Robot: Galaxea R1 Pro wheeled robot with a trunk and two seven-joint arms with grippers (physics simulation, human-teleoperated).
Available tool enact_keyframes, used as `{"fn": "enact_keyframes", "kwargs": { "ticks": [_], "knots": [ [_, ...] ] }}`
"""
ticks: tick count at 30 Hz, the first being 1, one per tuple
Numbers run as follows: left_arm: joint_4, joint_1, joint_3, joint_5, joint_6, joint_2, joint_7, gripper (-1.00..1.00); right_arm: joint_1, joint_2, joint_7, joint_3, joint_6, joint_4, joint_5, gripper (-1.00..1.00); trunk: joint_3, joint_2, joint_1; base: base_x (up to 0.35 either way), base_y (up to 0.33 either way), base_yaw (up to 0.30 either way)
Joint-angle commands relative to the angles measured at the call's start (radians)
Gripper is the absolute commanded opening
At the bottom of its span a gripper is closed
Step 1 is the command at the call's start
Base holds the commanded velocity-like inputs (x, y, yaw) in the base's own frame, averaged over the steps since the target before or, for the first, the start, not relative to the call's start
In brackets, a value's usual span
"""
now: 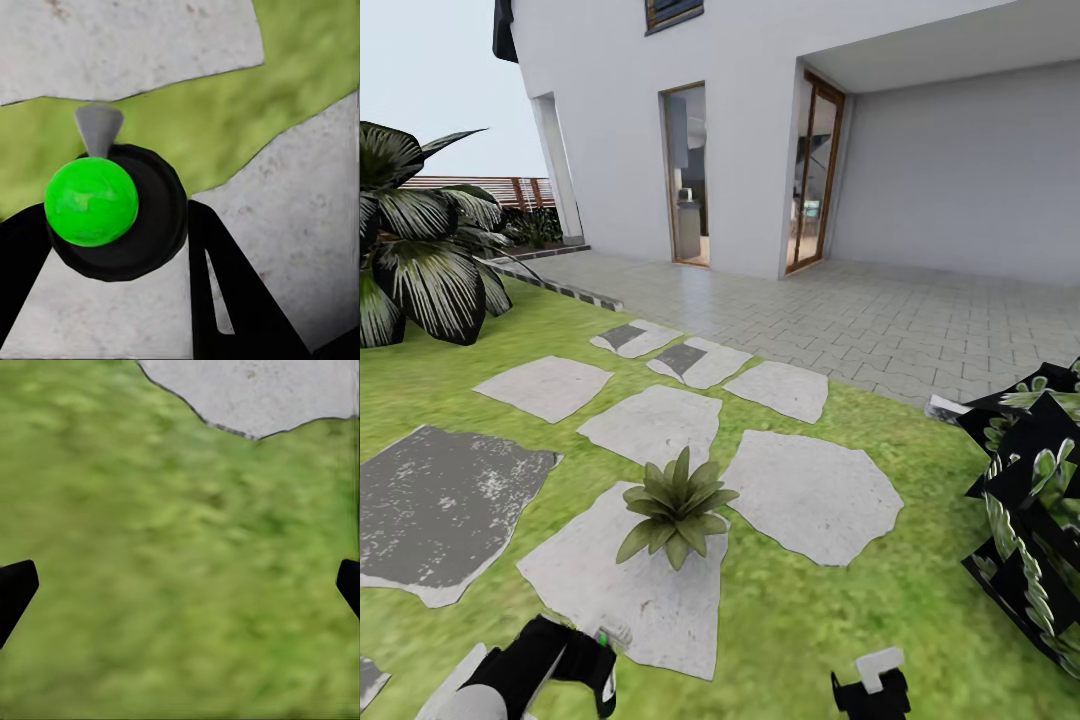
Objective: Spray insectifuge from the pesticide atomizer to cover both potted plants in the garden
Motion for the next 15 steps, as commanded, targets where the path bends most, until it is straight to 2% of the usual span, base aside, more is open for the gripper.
{"fn": "enact_keyframes", "kwargs": {
  "ticks": [1, 6, 10, 12, 13, 15],
  "knots": [
    [-0.012, -0.005, 0.008, -0.002, 0.030, -0.004, -0.008, -1.00, -0.001, 0.000, -0.011, 0.008, 0.000, 0.001, 0.000, 1.00, -0.001, 0.000, 0.000, 0.000, 0.000, 0.000],
    [-0.080, -0.013, 0.007, 0.008, 0.110, -0.015, -0.008, -1.00, -0.001, -0.004, -0.013, 0.006, 0.001, 0.004, -0.011, 1.00, -0.001, 0.000, 0.000, 0.015, -0.002, 0.000],
    [-0.138, -0.015, 0.003, 0.008, 0.194, -0.017, -0.009, -1.00, 0.000, -0.004, -0.013, 0.007, 0.002, 0.007, -0.013, 1.00, -0.001, 0.000, 0.000, 0.173, -0.077, 0.000],
    [-0.179, -0.015, 0.001, 0.008, 0.255, -0.018, -0.010, -1.00, 0.000, -0.003, -0.012, 0.007, 0.002, 0.007, -0.013, 1.00, -0.001, 0.000, 0.000, 0.248, -0.134, 0.000],
    [-0.245, -0.017, -0.004, 0.006, 0.427, -0.019, -0.019, -1.00, 0.000, -0.003, -0.013, 0.007, 0.003, 0.007, -0.013, 1.00, -0.001, 0.000, 0.000, 0.113, -0.258, 0.125],
    [-0.267, -0.017, -0.004, 0.006, 0.449, -0.018, -0.030, -1.00, 0.000, -0.003, -0.014, 0.007, 0.003, 0.007, -0.014, 1.00, -0.001, 0.000, 0.000, 0.104, -0.264, 0.173]
  ]
}}
